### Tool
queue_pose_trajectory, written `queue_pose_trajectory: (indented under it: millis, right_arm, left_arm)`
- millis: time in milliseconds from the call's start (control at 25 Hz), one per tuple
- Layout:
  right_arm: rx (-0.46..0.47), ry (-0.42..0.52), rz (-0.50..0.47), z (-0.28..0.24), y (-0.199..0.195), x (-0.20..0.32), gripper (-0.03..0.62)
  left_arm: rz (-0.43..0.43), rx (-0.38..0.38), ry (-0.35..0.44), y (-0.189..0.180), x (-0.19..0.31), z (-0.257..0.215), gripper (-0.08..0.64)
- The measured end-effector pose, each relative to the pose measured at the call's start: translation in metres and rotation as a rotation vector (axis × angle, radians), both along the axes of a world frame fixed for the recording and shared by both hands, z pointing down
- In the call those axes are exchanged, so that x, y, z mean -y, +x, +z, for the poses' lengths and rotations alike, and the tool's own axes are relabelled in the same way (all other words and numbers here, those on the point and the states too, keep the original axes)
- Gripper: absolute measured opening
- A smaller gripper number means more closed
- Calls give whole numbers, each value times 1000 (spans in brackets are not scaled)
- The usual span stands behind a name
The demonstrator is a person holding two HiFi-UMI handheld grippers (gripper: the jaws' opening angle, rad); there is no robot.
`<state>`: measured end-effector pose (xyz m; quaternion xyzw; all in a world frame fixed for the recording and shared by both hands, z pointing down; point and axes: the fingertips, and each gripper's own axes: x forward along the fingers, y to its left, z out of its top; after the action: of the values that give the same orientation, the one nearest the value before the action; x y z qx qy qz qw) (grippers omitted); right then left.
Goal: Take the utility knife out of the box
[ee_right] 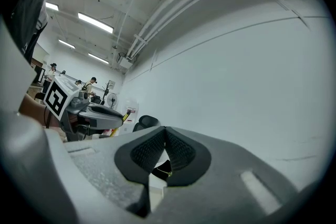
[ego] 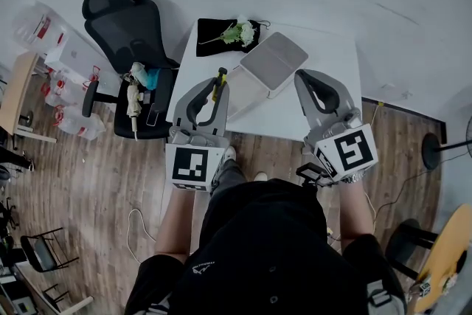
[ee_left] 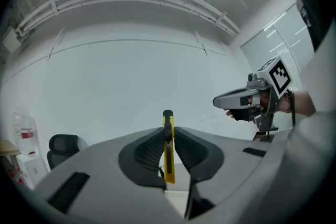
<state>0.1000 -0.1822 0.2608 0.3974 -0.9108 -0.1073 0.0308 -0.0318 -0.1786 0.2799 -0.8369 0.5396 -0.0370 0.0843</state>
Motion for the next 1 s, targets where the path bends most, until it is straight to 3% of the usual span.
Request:
queue_pose_trajectory:
  millis: [520, 1000]
  right_arm:
    - [9, -41, -14, 14, -5, -2, 5]
    - [11, -37, -19, 14, -6, -5, 5]
  left_arm:
    - [-8, 6, -48, 1, -1, 22, 61]
    - [-13, 14, -43, -1, -5, 22, 61]
